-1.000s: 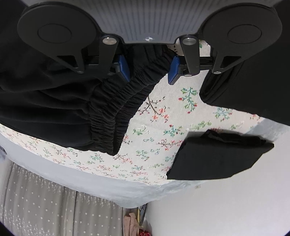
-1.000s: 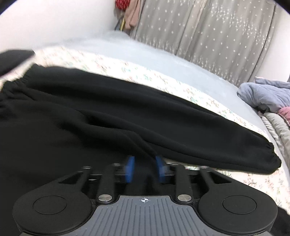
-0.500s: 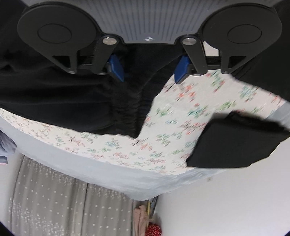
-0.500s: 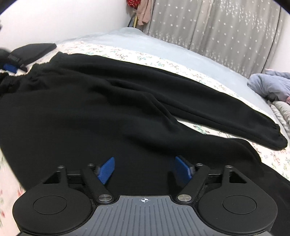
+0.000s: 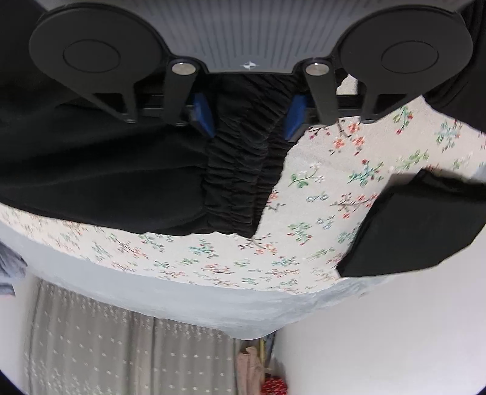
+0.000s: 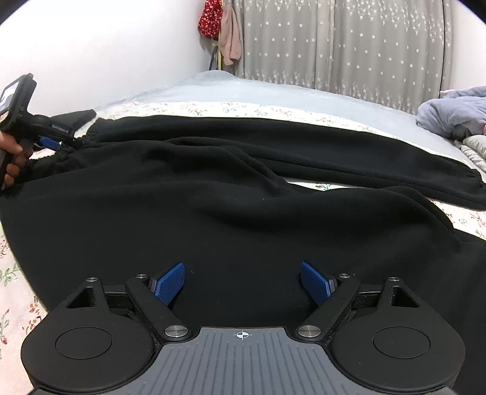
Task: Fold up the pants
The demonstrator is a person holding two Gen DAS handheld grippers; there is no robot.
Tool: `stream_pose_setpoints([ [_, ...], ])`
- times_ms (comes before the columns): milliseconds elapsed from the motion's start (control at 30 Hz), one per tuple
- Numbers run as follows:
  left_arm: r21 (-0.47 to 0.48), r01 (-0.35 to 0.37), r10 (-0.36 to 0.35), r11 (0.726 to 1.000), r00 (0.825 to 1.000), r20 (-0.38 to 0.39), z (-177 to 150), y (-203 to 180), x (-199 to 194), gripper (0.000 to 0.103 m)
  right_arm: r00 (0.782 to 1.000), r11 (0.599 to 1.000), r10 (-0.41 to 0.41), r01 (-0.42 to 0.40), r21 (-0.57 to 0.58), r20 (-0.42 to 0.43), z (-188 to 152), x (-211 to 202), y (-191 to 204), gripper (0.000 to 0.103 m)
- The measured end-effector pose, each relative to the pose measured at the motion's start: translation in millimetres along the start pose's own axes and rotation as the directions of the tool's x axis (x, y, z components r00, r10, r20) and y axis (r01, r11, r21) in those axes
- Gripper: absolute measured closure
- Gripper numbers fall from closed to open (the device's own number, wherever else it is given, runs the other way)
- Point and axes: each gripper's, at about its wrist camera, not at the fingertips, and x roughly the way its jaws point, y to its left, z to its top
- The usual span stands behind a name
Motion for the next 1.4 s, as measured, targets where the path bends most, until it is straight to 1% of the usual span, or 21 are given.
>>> stream_pose_setpoints([
  [33,0.023,-0.015,0.014,1.0,1.0,0.006,-0.7,-4.2,-0.2,0.041,1.0,1.0,0.0,0.0,-0.001,0.002,0.3,0.5,0.0,0.017],
  [100,0.057,-0.023,0.022,0.998,1.0,0.013,-2.0,-9.0,-0.4,0.048,1.0,1.0,0.002,-0.002,0.0,0.006,-1.5,-0.5,-2.0,0.016],
  [200,0.06,-0.017,0.016,0.998,1.0,0.012,-1.8,-9.4,-0.9,0.055,1.0,1.0,0.0,0.0,-0.001,0.012,-2.0,1.0,-0.7,0.016],
  [300,0.073,-0.027,0.026,0.997,1.0,0.016,-1.2,-11.7,-0.4,0.058,1.0,1.0,-0.002,0.002,-0.003,0.012,-2.3,0.7,-0.6,0.016],
  [500,0.079,-0.04,0.039,0.996,0.999,0.018,-0.4,-14.1,-2.3,0.061,1.0,1.0,-0.002,0.002,-0.004,0.012,-2.2,0.7,-1.0,0.016],
  [667,0.072,-0.058,0.057,0.996,0.998,0.013,1.9,-14.4,-4.7,0.063,1.0,1.0,-0.003,0.003,-0.004,0.012,-2.2,0.6,-1.1,0.016],
  [800,0.039,-0.084,0.083,0.996,0.996,0.009,5.0,-11.3,-7.8,0.066,1.0,1.0,-0.012,0.012,-0.001,0.007,-0.4,-0.3,-0.1,0.016],
  [867,0.019,-0.103,0.102,0.995,0.995,0.018,7.3,-6.8,-10.0,0.066,1.0,1.0,-0.017,0.017,0.005,-0.001,2.2,-1.8,1.1,0.017],
  [967,-0.008,-0.102,0.102,0.995,0.995,0.019,9.5,-1.0,-11.2,0.066,1.0,1.0,0.001,-0.001,0.005,0.003,4.9,-5.6,4.8,0.017],
  [1067,-0.015,-0.103,0.103,0.995,0.994,0.019,9.9,1.8,-10.5,0.066,1.0,1.0,-0.002,0.002,-0.022,0.013,5.9,-8.5,8.8,0.017],
  [1233,0.029,-0.118,0.117,0.993,0.993,0.023,5.7,-3.7,-7.0,0.066,1.0,1.0,0.001,-0.001,-0.006,0.01,5.5,-8.8,1.9,0.017],
  [1333,0.06,-0.134,0.133,0.989,0.991,0.023,1.7,-8.2,-3.9,0.061,1.0,1.0,-0.003,0.003,0.0,0.004,5.8,-7.4,1.1,0.017],
  [1400,0.056,-0.14,0.139,0.989,0.99,0.021,2.1,-8.7,-5.3,0.052,1.0,1.0,0.0,0.0,0.004,-0.011,4.6,-4.9,0.8,0.016],
])
